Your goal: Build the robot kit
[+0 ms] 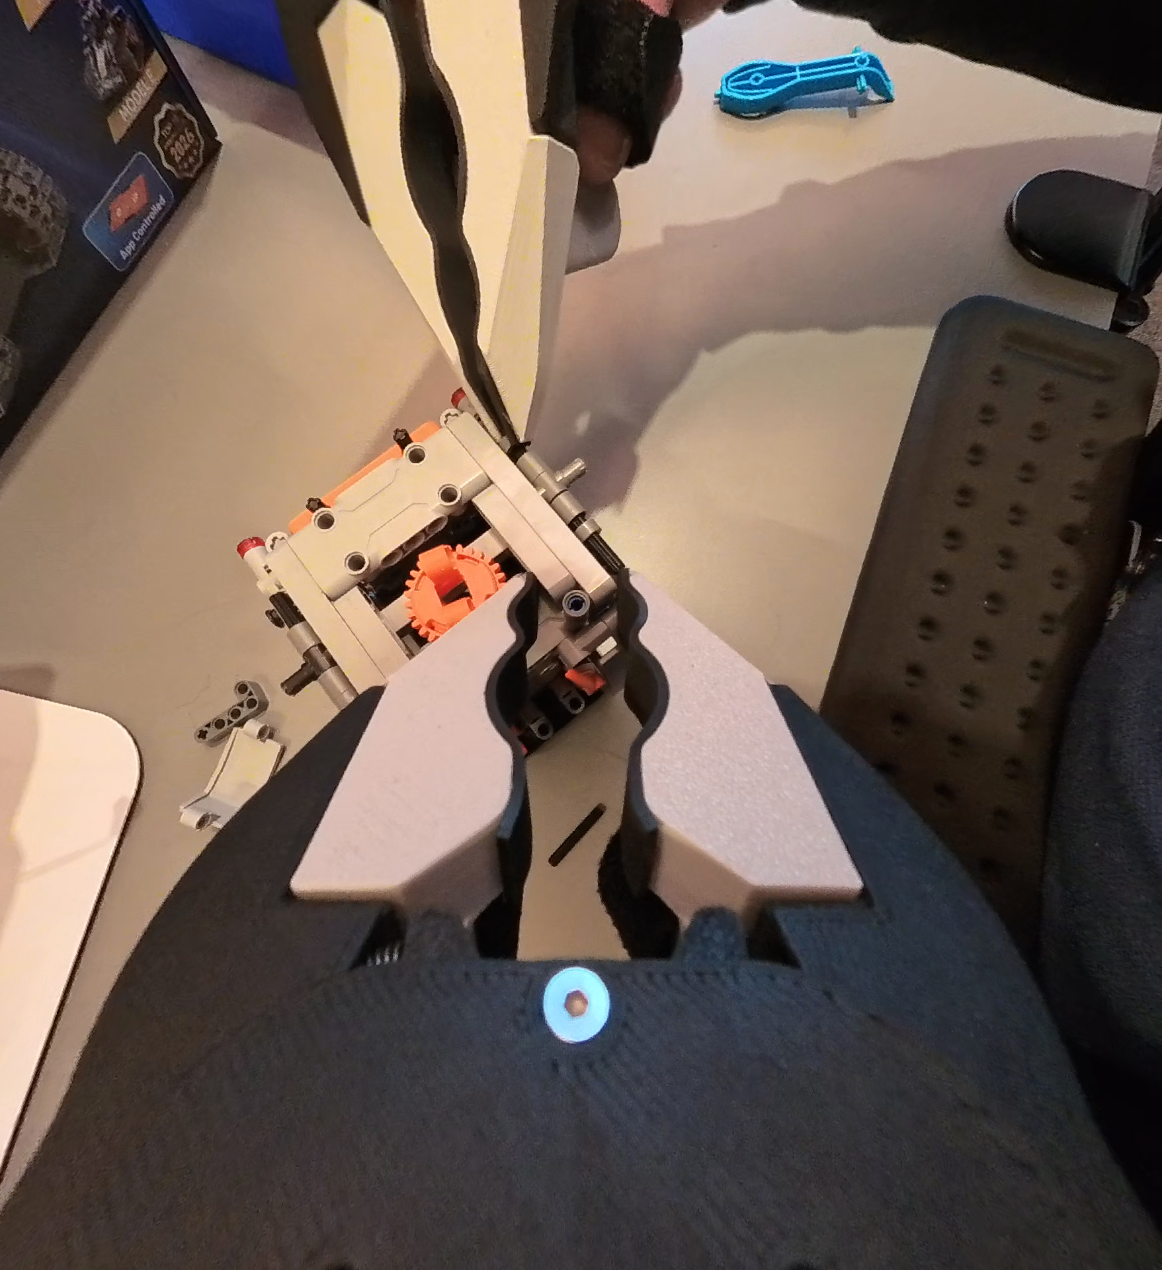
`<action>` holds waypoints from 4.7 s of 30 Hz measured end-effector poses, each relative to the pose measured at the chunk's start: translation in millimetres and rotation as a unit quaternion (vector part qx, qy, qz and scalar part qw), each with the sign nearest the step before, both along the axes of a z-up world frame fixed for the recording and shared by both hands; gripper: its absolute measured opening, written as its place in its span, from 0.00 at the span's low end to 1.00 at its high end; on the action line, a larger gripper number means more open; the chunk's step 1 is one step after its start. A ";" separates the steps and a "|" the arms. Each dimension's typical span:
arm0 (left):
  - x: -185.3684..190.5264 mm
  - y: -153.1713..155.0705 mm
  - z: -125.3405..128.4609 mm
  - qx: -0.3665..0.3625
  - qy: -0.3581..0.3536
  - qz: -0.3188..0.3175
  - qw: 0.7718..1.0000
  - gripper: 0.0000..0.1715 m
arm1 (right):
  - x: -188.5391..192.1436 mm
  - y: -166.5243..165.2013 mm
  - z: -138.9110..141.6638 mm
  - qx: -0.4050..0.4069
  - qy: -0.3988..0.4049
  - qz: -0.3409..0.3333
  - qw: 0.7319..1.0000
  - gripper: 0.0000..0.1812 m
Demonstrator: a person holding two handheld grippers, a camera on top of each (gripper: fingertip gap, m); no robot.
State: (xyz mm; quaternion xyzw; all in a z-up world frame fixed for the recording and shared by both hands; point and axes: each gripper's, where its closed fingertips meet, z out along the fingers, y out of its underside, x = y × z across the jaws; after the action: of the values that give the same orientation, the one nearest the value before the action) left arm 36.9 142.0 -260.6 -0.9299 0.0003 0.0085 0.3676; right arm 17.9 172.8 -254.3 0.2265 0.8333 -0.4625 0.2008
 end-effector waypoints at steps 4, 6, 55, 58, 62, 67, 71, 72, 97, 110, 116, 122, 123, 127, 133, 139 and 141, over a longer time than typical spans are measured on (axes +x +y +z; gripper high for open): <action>0.3 0.7 -0.1 0.006 -0.003 0.004 1.000 0.11 | 0.9 1.2 -1.0 -0.048 0.012 -0.016 0.999 0.00; 0.3 0.7 0.0 0.010 -0.007 0.007 1.000 0.12 | 0.7 1.2 -0.5 -0.089 0.003 -0.038 0.995 0.00; -0.2 1.6 0.5 0.030 -0.024 0.016 0.999 0.11 | 0.2 0.5 0.5 -0.134 0.176 -0.077 0.972 0.00; 0.0 1.6 0.5 0.030 -0.026 0.015 0.999 0.12 | 0.4 0.5 0.5 -0.145 0.186 -0.075 0.969 0.00; -0.1 1.6 0.5 0.029 -0.026 0.013 0.999 0.12 | 0.4 0.2 0.4 -0.126 0.187 -0.064 0.972 0.00; 0.3 2.0 0.5 0.030 -0.029 0.011 0.999 0.12 | 1.5 0.1 -0.6 -0.116 0.183 -0.052 0.975 0.00; 0.4 2.1 0.5 0.032 -0.030 0.014 0.999 0.12 | 2.0 -0.1 -1.0 -0.103 0.193 -0.045 0.975 0.00; 0.4 2.1 0.4 0.031 -0.029 0.014 0.999 0.11 | 2.0 -0.3 -1.1 -0.098 0.196 -0.042 0.975 0.00; 2.3 3.4 0.3 0.036 -0.052 0.015 0.998 0.11 | 5.4 -1.3 -2.3 -0.056 0.168 0.063 0.982 0.00; -0.8 1.3 1.0 0.041 -0.051 0.025 0.998 0.11 | 9.0 -5.4 3.8 -0.086 0.108 -0.056 0.989 0.13; 0.2 2.8 0.5 0.044 -0.037 0.021 0.998 0.12 | 11.1 -7.0 0.6 -0.042 0.160 -0.116 0.979 0.15; -0.3 5.3 0.6 0.049 -0.031 0.028 0.998 0.11 | 8.8 -6.5 -1.3 -0.036 0.176 -0.139 0.974 0.14; 0.4 5.6 0.5 0.050 -0.034 0.029 0.998 0.11 | 8.3 -6.6 -1.1 -0.028 0.182 -0.140 0.973 0.13; -3.9 3.9 1.2 0.046 -0.039 0.041 0.997 0.12 | 12.3 -16.6 2.3 -0.018 0.184 -0.153 0.971 0.30; 3.5 4.9 0.8 0.035 -0.042 0.017 0.998 0.16 | 8.2 -16.3 -2.4 0.038 0.236 -0.207 0.949 0.28; 3.7 4.6 1.4 0.039 -0.050 0.010 0.998 0.16 | 5.8 -15.7 -4.5 0.063 0.272 -0.216 0.936 0.25; 3.8 4.8 1.3 0.042 -0.049 0.011 0.998 0.16 | 6.7 -15.7 -4.7 0.064 0.275 -0.213 0.935 0.25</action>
State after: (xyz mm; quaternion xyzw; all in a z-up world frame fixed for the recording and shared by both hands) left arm 40.7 146.8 -259.4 -0.9129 -0.0283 -0.0330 0.4058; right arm 24.6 157.1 -259.1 0.2752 0.8159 -0.4845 -0.1544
